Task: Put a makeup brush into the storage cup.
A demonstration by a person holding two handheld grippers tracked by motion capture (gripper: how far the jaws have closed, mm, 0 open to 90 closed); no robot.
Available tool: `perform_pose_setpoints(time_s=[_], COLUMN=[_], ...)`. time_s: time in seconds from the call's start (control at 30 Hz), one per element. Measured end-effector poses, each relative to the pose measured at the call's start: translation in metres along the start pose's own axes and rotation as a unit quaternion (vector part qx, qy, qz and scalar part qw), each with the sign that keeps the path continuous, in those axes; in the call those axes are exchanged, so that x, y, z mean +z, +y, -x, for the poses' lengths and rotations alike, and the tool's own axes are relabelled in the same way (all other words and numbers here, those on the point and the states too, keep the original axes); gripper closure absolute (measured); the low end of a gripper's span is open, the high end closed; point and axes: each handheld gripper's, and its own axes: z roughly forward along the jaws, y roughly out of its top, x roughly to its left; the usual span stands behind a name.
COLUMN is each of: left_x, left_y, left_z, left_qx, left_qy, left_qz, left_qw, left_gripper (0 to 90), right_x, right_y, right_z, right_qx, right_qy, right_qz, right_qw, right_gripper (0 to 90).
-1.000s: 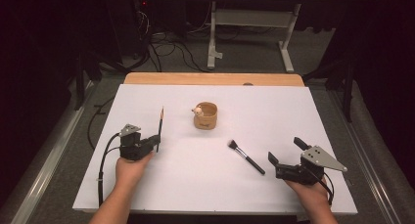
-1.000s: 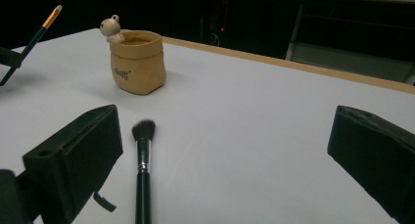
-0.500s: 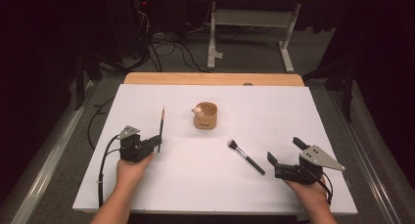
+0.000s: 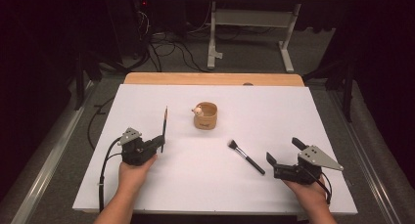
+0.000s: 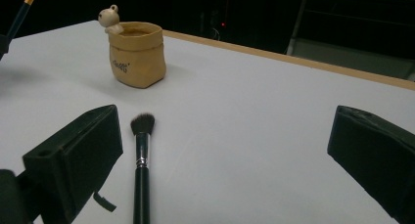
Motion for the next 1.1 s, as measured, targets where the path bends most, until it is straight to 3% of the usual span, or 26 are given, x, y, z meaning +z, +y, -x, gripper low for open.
perform_pose_setpoints(time_s=[0.47, 1.1], left_x=[-0.003, -0.003], left_y=[0.001, 0.005], left_z=[0.011, 0.039], left_qx=[0.018, 0.052], left_qy=[-0.017, -0.055], left_qz=[0.028, 0.039], left_qw=[0.9993, 0.9963], left_gripper=[84.4, 84.4], right_x=[0.001, 0.002], right_y=[0.0, -0.001], right_z=[0.0, -0.001], right_qx=[0.0, -0.001], right_qy=[0.0, 0.001], right_qz=[-0.003, -0.005], right_qw=[1.0, 1.0], right_gripper=[1.0, 1.0])
